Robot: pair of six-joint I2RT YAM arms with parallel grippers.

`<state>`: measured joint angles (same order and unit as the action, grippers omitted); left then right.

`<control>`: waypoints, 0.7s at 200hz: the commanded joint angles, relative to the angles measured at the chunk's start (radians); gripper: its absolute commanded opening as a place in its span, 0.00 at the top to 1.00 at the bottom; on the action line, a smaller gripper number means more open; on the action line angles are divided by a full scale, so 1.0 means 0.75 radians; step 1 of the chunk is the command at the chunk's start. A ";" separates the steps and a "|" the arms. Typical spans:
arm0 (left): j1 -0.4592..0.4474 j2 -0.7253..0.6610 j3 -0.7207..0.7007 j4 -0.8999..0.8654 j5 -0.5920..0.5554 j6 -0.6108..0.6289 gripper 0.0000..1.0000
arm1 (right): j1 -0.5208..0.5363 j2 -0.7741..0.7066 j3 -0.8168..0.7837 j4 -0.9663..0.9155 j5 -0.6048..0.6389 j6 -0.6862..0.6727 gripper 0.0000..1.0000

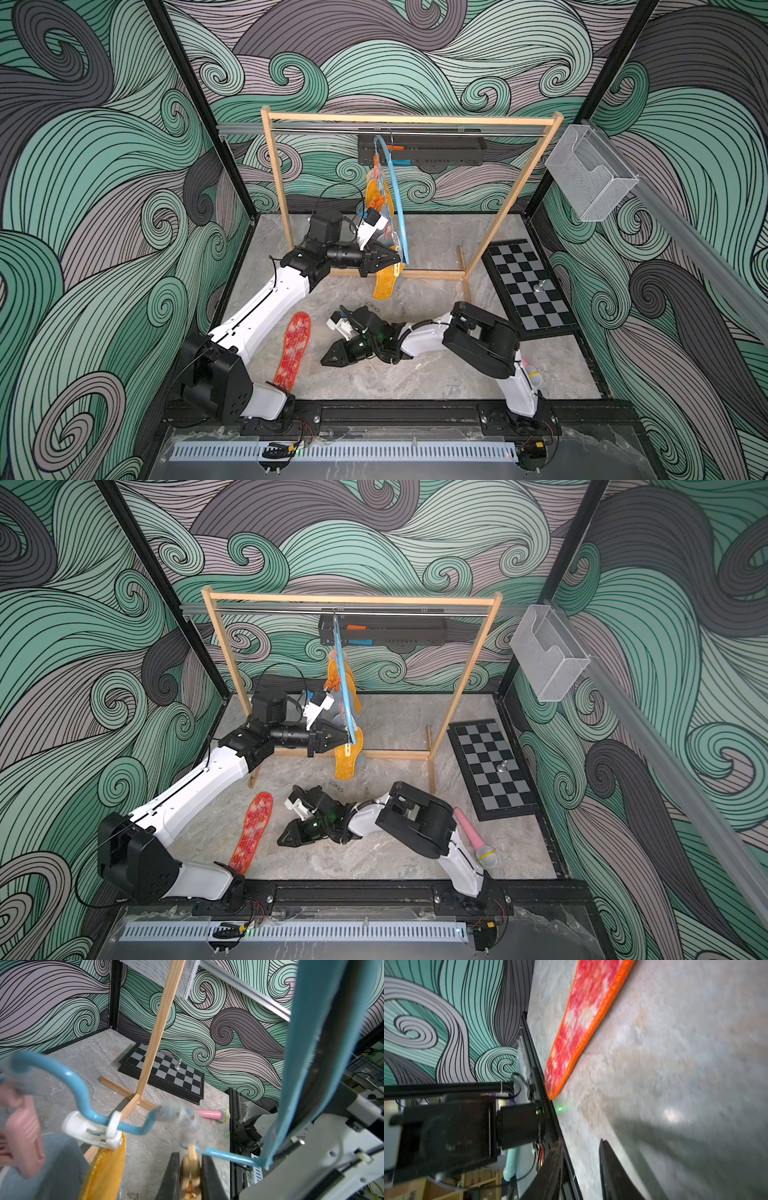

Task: Take the shoe insoles off the hanger
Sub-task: Place the insole at the center of the board, then remove the insole from the hanger.

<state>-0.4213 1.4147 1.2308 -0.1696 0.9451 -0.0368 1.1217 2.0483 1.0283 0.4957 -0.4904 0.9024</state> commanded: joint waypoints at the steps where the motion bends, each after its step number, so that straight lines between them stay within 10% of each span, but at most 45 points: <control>1: 0.007 -0.024 0.020 -0.030 -0.019 0.018 0.96 | -0.002 -0.144 -0.188 0.125 0.015 -0.088 0.66; 96: 0.010 -0.036 0.018 -0.041 -0.027 0.018 0.95 | -0.025 -1.252 -0.872 -0.203 0.246 -0.860 0.61; 140: 0.012 -0.040 0.010 -0.044 -0.026 0.022 0.95 | -0.130 -2.066 -1.152 -0.219 0.603 -1.135 0.27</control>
<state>-0.4202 1.4124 1.2304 -0.1802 0.9276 -0.0341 1.0630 0.7277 0.2440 0.3893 -0.2203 0.2371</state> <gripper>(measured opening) 0.150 0.696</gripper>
